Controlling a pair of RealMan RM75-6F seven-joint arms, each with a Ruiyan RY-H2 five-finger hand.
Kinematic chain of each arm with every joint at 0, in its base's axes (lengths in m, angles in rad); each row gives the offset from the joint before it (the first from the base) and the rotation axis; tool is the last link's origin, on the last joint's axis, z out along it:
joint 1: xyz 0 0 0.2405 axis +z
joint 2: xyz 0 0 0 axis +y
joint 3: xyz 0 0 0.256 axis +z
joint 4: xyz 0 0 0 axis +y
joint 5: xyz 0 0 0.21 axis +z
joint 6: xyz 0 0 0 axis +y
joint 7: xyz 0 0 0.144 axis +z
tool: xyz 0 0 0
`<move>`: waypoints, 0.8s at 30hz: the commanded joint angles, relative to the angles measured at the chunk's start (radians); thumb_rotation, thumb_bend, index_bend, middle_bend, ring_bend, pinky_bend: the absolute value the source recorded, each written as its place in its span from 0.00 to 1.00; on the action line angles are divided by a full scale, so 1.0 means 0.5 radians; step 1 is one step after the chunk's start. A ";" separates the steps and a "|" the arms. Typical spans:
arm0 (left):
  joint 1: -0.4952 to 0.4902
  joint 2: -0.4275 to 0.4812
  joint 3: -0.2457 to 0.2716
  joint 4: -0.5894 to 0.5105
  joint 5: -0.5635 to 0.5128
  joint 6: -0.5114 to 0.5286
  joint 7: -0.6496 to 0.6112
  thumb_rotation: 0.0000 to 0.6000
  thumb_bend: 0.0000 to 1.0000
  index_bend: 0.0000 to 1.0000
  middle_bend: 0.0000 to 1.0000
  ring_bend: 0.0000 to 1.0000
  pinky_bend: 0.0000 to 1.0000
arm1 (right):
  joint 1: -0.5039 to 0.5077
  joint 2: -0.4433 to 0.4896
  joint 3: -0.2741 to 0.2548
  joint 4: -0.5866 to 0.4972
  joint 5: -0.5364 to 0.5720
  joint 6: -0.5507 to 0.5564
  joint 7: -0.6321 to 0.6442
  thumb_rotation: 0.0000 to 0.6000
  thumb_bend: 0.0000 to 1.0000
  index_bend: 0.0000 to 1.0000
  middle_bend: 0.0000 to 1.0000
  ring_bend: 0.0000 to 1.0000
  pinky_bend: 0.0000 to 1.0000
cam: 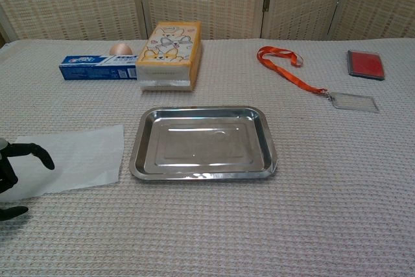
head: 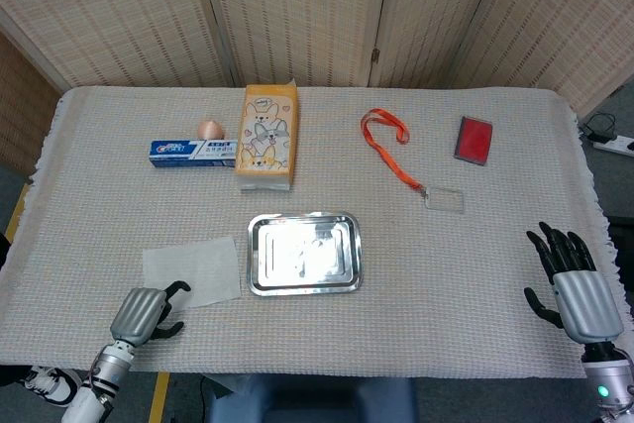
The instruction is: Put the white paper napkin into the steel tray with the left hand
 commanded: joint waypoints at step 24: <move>-0.006 -0.391 -0.051 0.498 0.002 0.199 0.194 1.00 0.39 0.46 1.00 1.00 1.00 | -0.006 0.008 0.003 0.009 0.003 0.007 0.020 1.00 0.40 0.00 0.00 0.00 0.00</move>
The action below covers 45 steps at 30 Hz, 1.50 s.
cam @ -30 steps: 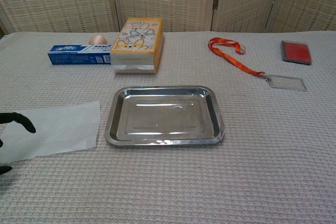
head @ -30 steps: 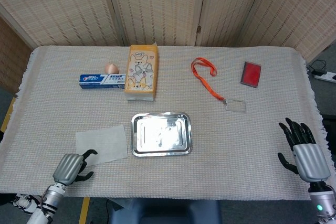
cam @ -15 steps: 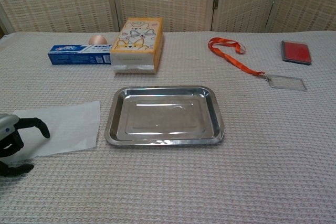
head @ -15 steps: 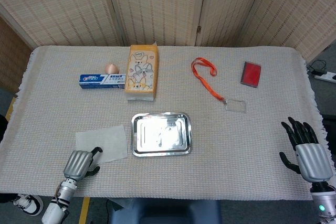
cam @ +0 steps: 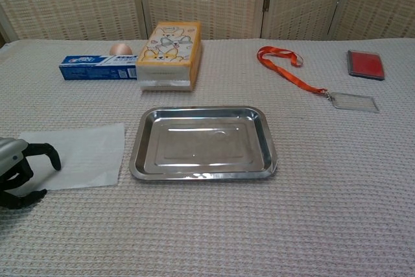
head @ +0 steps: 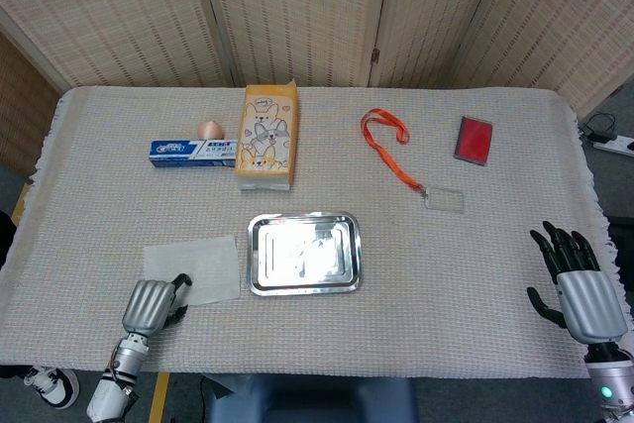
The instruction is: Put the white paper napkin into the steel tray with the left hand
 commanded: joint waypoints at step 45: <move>-0.165 -0.079 -0.291 -0.013 0.150 0.414 0.148 1.00 0.71 0.59 1.00 1.00 1.00 | -0.052 0.106 -0.017 -0.047 -0.070 0.103 0.181 1.00 0.40 0.00 0.00 0.00 0.00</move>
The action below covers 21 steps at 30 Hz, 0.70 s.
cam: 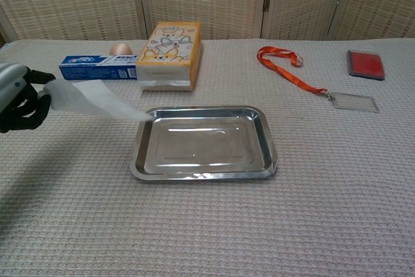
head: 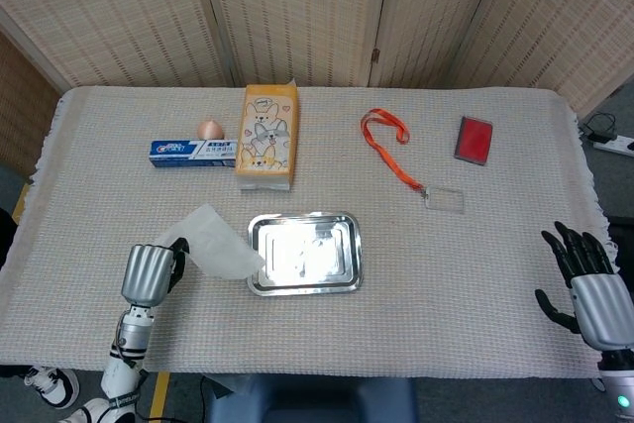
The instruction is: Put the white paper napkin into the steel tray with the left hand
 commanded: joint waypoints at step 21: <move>-0.082 -0.292 0.091 -0.064 -0.078 -0.149 0.421 1.00 0.71 0.58 1.00 1.00 1.00 | -0.047 0.136 -0.043 -0.042 -0.133 0.114 0.306 1.00 0.40 0.00 0.00 0.00 0.00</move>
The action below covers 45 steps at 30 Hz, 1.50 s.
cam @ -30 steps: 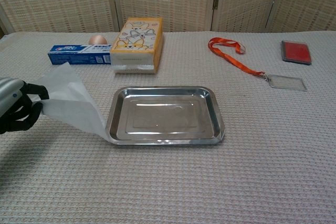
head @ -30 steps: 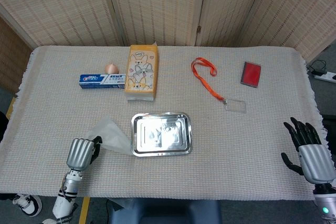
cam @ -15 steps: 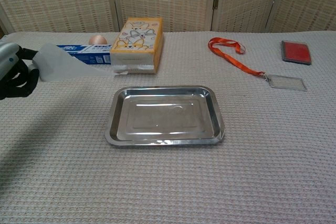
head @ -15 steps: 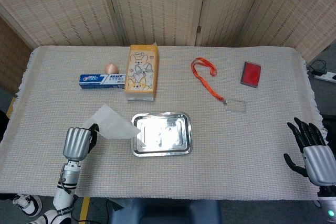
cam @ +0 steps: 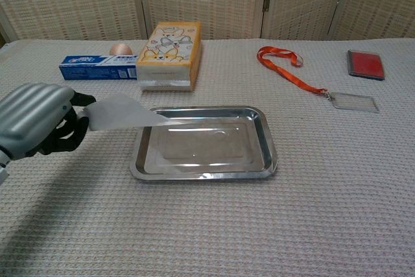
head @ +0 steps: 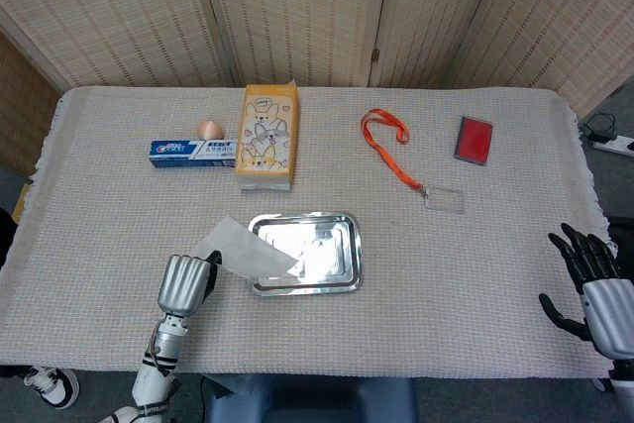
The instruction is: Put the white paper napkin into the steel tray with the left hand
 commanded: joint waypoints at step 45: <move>-0.280 -0.636 0.105 0.716 0.130 -0.223 -0.143 1.00 0.68 0.38 1.00 1.00 1.00 | -0.212 0.246 0.113 0.158 0.110 0.422 0.928 1.00 0.40 0.00 0.00 0.00 0.00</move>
